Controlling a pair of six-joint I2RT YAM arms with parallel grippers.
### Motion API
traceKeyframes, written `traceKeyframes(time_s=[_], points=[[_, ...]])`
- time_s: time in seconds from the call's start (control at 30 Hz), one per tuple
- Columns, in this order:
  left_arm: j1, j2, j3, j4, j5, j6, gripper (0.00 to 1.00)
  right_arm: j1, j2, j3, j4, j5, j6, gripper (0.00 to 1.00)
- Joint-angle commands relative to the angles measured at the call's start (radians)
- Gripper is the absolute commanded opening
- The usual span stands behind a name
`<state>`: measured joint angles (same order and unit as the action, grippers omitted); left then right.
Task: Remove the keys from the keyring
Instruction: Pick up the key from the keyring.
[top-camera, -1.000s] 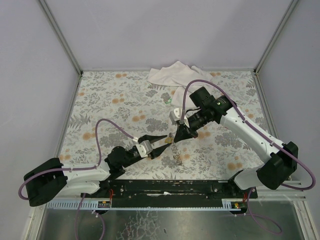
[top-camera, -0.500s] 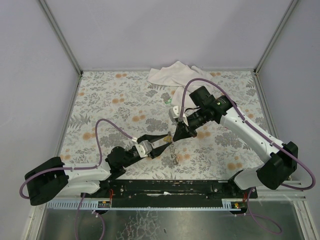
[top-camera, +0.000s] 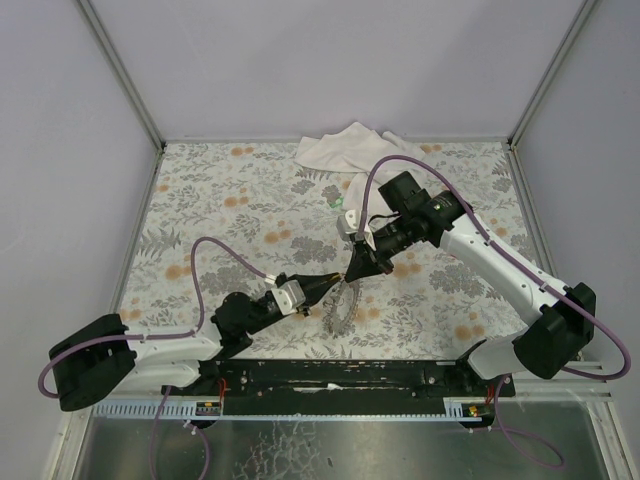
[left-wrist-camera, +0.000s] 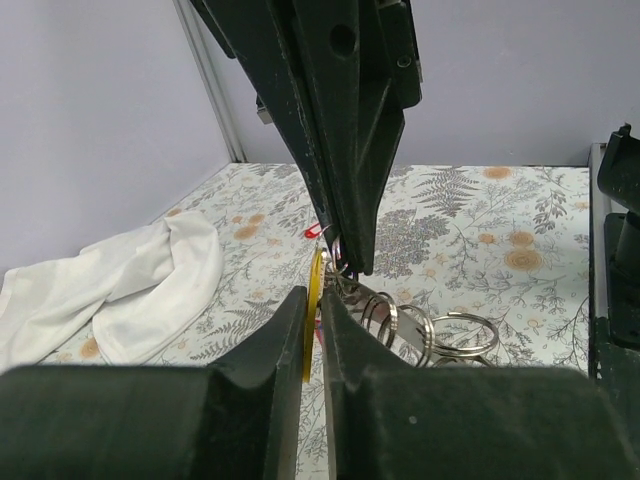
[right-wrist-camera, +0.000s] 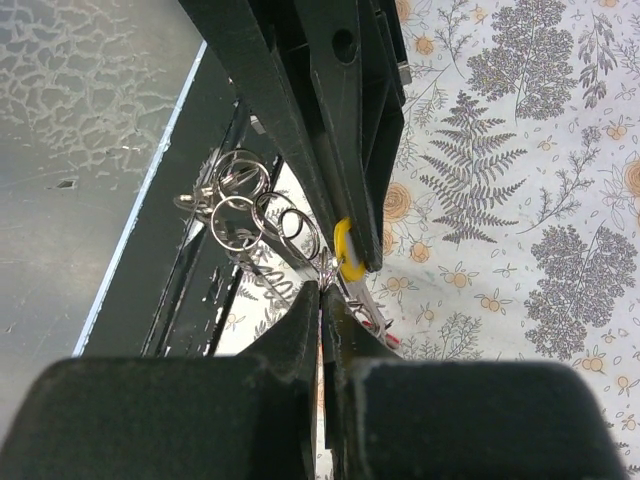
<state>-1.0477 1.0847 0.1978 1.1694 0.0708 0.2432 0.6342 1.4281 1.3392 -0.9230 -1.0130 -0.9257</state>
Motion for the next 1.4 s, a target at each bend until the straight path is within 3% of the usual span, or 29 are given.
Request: traceKeyframes(time_s=[0.0, 0.1, 0.53, 0.67, 0.77, 0.93, 1.0, 1.17, 1.37], points=[[-0.005, -0.03, 0.03, 0.009, -0.017, 0.038, 0.05, 0.007, -0.003, 0.005, 0.027, -0.052, 0.03, 0.0], [-0.005, -0.043, 0.029, -0.007, -0.02, 0.045, 0.0, 0.005, -0.004, 0.002, 0.035, -0.052, 0.043, 0.0], [-0.005, -0.089, 0.059, -0.153, -0.019, 0.111, 0.0, -0.008, 0.001, -0.011, 0.063, -0.004, 0.091, 0.0], [-0.006, -0.093, 0.075, -0.202, -0.004, 0.115, 0.05, -0.008, 0.009, -0.003, 0.047, -0.008, 0.076, 0.0], [-0.006, -0.085, 0.08, -0.205, -0.002, 0.109, 0.16, -0.008, 0.014, 0.003, 0.035, -0.017, 0.065, 0.0], [-0.006, -0.072, 0.081, -0.182, 0.005, 0.098, 0.18, -0.008, 0.014, -0.003, 0.027, -0.019, 0.049, 0.0], [-0.005, -0.069, 0.084, -0.182, 0.009, 0.098, 0.17, -0.008, 0.011, -0.006, 0.027, -0.015, 0.047, 0.0], [-0.006, -0.075, 0.084, -0.201, 0.014, 0.105, 0.01, -0.008, 0.004, -0.008, 0.026, -0.009, 0.039, 0.0], [-0.006, -0.112, 0.074, -0.236, 0.008, 0.116, 0.0, -0.008, 0.0, -0.014, 0.031, 0.014, 0.035, 0.0]])
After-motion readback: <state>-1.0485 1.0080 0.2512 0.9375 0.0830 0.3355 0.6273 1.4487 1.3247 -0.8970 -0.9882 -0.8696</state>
